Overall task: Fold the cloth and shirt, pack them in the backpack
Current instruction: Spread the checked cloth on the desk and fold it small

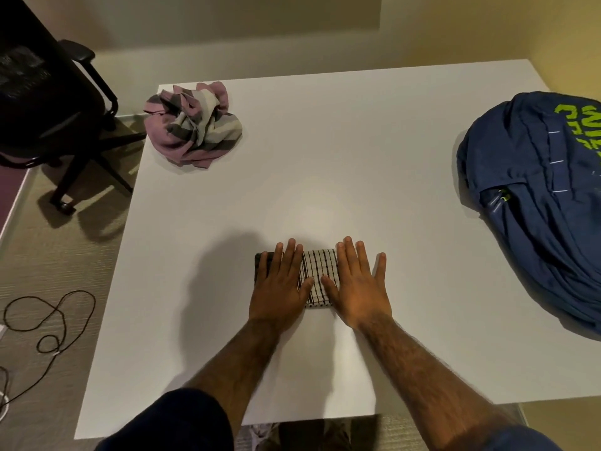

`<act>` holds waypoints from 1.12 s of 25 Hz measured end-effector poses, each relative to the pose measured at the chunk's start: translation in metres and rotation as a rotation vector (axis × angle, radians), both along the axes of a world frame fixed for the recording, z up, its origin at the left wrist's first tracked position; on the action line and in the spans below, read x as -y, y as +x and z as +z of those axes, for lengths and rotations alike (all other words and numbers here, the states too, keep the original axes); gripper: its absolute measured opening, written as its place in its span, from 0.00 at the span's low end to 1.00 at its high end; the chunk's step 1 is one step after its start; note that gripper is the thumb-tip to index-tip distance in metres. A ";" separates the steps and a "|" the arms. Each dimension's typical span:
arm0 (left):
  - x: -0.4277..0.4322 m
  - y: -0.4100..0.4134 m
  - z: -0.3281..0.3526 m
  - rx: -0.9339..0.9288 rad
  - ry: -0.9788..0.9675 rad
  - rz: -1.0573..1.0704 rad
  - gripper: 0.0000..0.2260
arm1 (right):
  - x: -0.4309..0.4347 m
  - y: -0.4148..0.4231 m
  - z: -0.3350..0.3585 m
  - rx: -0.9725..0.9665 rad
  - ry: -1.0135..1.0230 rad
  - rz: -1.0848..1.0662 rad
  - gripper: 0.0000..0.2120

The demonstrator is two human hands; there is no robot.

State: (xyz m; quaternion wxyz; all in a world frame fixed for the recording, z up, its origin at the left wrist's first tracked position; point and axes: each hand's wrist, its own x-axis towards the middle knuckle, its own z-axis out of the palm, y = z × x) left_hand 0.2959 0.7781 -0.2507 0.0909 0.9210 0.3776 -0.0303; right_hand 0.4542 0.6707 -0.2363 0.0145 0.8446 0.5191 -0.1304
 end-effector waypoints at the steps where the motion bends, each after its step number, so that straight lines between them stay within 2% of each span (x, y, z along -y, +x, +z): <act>1: 0.000 -0.001 0.002 0.003 -0.001 0.021 0.33 | 0.000 0.001 0.002 -0.005 0.015 -0.013 0.36; 3: 0.002 -0.010 0.003 -0.009 0.014 0.048 0.34 | 0.003 0.003 0.010 0.020 0.098 -0.106 0.32; 6: 0.011 -0.019 0.006 -0.004 0.035 0.044 0.33 | 0.007 0.008 0.020 0.106 0.238 -0.273 0.16; 7: 0.014 -0.014 0.008 0.013 0.031 0.046 0.33 | 0.007 0.008 0.023 0.100 0.238 -0.320 0.13; 11: 0.023 0.025 0.008 0.043 -0.038 -0.034 0.31 | -0.001 0.003 0.026 -0.027 0.115 -0.441 0.12; 16: 0.022 0.029 0.000 -0.021 -0.148 0.029 0.32 | -0.012 0.010 0.031 -0.327 0.126 -0.493 0.07; 19: 0.016 0.031 0.010 -0.048 -0.149 -0.019 0.33 | -0.015 0.021 0.042 -0.445 0.172 -0.525 0.07; 23: -0.011 -0.022 0.018 -0.060 -0.065 -0.019 0.28 | -0.019 0.046 0.060 -0.470 0.242 -0.594 0.07; 28: -0.025 -0.050 0.023 -0.063 -0.144 -0.077 0.30 | -0.030 0.046 0.077 -0.411 0.279 -0.591 0.06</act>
